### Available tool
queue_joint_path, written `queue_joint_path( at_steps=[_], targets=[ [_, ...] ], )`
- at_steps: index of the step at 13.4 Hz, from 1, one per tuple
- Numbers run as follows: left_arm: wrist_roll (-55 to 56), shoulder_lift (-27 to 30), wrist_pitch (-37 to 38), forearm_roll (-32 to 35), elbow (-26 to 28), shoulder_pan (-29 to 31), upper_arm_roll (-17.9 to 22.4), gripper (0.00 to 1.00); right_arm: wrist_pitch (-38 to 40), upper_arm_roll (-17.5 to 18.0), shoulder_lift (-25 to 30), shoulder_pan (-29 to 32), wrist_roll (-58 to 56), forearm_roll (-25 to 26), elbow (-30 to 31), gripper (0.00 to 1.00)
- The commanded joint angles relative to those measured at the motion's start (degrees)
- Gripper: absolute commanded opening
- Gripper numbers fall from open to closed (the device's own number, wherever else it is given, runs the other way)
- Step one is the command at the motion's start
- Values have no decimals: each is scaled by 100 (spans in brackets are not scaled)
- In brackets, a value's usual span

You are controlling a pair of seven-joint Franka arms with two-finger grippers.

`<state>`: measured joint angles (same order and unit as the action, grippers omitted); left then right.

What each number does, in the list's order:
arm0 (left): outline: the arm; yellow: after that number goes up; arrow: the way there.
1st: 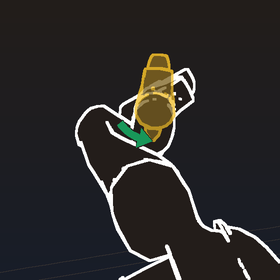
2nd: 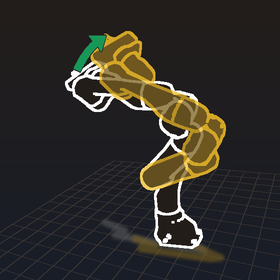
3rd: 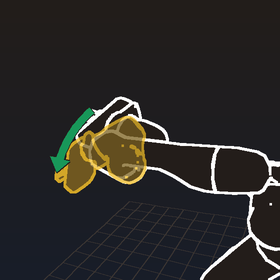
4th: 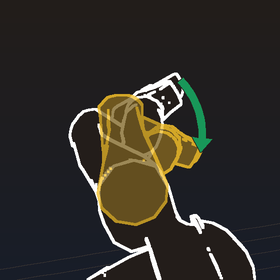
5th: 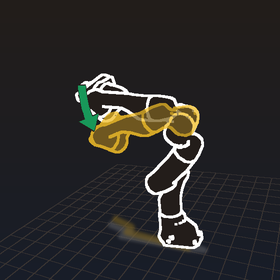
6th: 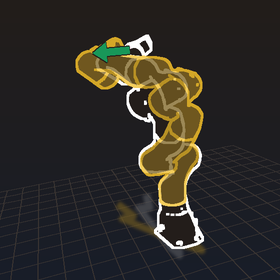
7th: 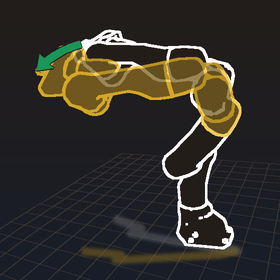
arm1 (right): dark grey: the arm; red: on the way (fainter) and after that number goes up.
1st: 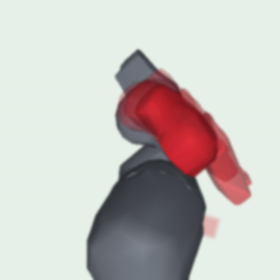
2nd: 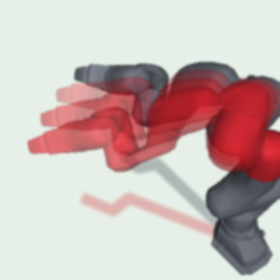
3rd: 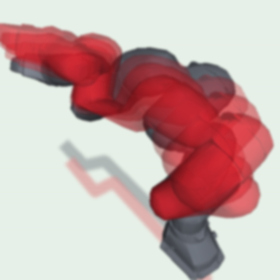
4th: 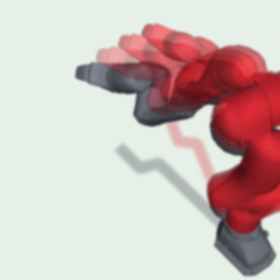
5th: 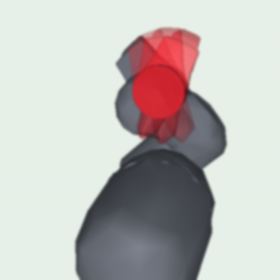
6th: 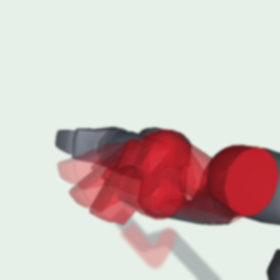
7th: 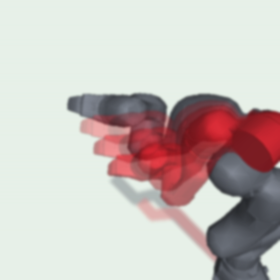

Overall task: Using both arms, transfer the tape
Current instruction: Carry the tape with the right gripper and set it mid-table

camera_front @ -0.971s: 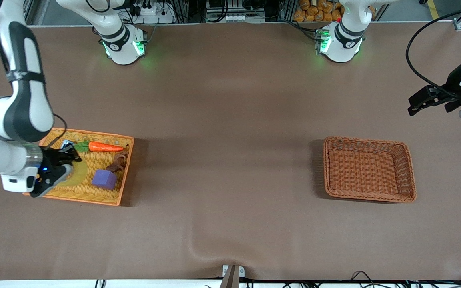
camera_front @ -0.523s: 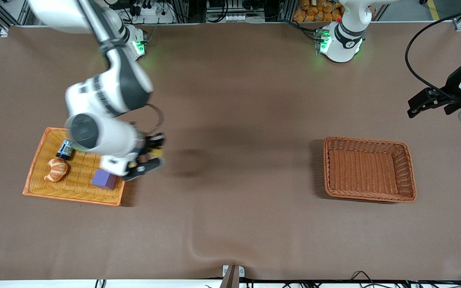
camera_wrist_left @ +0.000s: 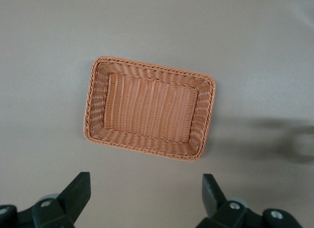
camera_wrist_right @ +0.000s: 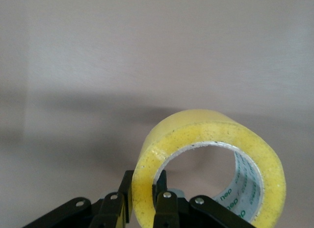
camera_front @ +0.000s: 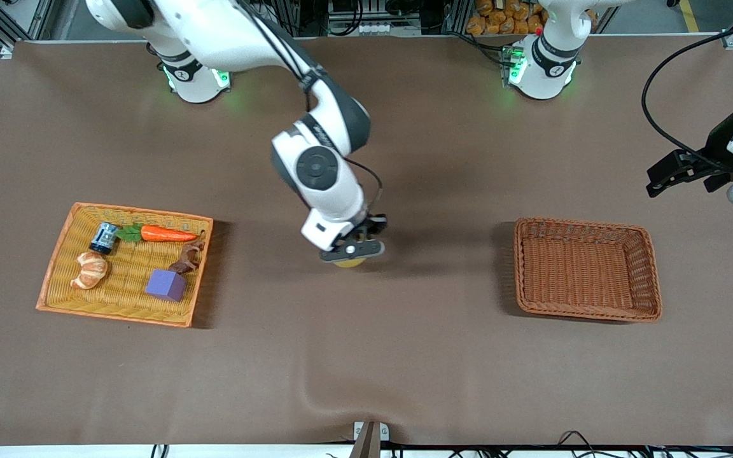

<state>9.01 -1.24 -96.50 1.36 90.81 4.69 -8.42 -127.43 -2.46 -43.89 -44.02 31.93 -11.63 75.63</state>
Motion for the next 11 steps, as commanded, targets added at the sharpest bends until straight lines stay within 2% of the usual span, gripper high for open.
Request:
queue_joint_path(
  at_steps=[1, 2, 3, 4, 5, 7, 8, 10, 11],
  targets=[
    [4, 45, -272, 66, 95, 41, -11, 100, -221, -96, -769, -290, 480, -103, -751, 0],
    [13, 10, -447, 66, 130, 41, -11, 100, -186, -96, -787, -265, 481, -102, -743, 31],
    [56, -77, -570, 66, 147, 32, -11, 100, -125, -105, -727, -221, 472, -76, -726, 66],
    [196, -131, -685, 66, 165, 14, -11, 100, -11, -140, -613, -195, 472, -85, -691, 86],
    [528, -235, -721, 66, 148, -38, -20, 100, 259, -149, -525, -90, 429, -76, -690, 97],
    [1171, -534, -861, 66, 139, -257, -72, 100, 1153, -175, -26, 313, 71, -59, -612, 100],
    [1452, -675, -949, 58, 156, -363, -90, 100, 1602, -202, 334, 620, -489, -59, -455, 100],
    [2050, -956, -1150, 57, 182, -670, -151, 100, 1897, -219, 1238, 1174, -1178, -32, 246, 100],
    [2226, -1079, -1291, 66, 244, -915, -152, 100, 1880, -246, 1652, 1316, -1206, 211, 633, 100]
  ],
)
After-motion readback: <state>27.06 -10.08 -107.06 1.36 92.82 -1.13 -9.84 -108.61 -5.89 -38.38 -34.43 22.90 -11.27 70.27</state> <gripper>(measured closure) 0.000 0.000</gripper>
